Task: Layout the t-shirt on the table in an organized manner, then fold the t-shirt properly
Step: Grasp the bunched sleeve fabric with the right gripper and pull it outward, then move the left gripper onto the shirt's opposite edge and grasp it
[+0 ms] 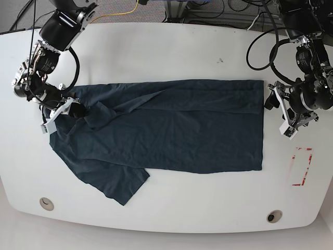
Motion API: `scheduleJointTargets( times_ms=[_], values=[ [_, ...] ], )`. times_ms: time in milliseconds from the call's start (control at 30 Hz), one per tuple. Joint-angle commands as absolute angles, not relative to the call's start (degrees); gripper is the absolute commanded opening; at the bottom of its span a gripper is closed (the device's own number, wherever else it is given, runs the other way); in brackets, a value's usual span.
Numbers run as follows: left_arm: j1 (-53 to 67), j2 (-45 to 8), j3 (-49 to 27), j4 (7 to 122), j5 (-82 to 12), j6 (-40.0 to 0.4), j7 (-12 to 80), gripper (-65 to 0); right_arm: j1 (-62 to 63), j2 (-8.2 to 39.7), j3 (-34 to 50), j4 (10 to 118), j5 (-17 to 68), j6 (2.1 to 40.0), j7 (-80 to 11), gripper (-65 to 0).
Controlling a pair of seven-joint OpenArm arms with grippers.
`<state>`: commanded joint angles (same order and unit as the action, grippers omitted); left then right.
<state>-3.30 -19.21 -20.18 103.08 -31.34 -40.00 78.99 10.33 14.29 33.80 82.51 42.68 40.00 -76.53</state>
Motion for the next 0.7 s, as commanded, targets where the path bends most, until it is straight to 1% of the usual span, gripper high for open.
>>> scheduleJointTargets(
  times_ms=[33,100,133,233,333,400,533,633,700],
  values=[
    [-3.3,-19.21,-20.18,103.08,-31.34,-40.0,78.99,-26.5,10.33,14.29,33.45,82.59,42.68,40.0,-76.44,-59.9],
    [-3.47,-18.33,-20.09,103.16,-31.34,-40.0,78.9,-26.5,10.33,14.29,31.87,82.59,42.68,40.0,-75.82,-53.3],
    [-3.47,-17.71,-20.09,103.25,-31.34,-40.0,78.9,-26.5,10.33,14.29,31.52,82.59,42.68,40.0,-75.56,-51.2],
    [-3.56,-15.96,-20.0,103.34,-31.16,-40.0,78.9,-26.5,10.15,14.29,29.93,82.59,42.68,37.32,-74.59,-37.1],
    [-3.65,-15.43,-19.82,103.34,-31.08,-40.0,78.81,-26.5,9.71,14.37,29.58,84.53,42.77,35.38,-74.42,-27.0],
    [-3.65,-15.08,-19.82,103.34,-31.08,-40.0,78.37,-26.5,8.84,14.73,29.41,86.29,42.77,34.86,-73.71,-25.4],
    [-3.56,-13.32,-19.38,103.34,-30.99,-40.0,75.03,-26.5,7.69,16.92,29.32,89.36,42.77,34.86,-72.31,-29.2],
    [-3.3,-12.18,-18.68,104.22,-29.32,-39.6,69.93,-26.7,7.34,19.21,29.67,90.77,42.68,34.86,-70.81,-36.3],
    [-3.3,-10.86,-17.8,104.92,-27.21,-36.44,66.68,-26.7,7.25,20.7,29.67,91.12,42.68,34.86,-69.93,-41.4]
  ],
)
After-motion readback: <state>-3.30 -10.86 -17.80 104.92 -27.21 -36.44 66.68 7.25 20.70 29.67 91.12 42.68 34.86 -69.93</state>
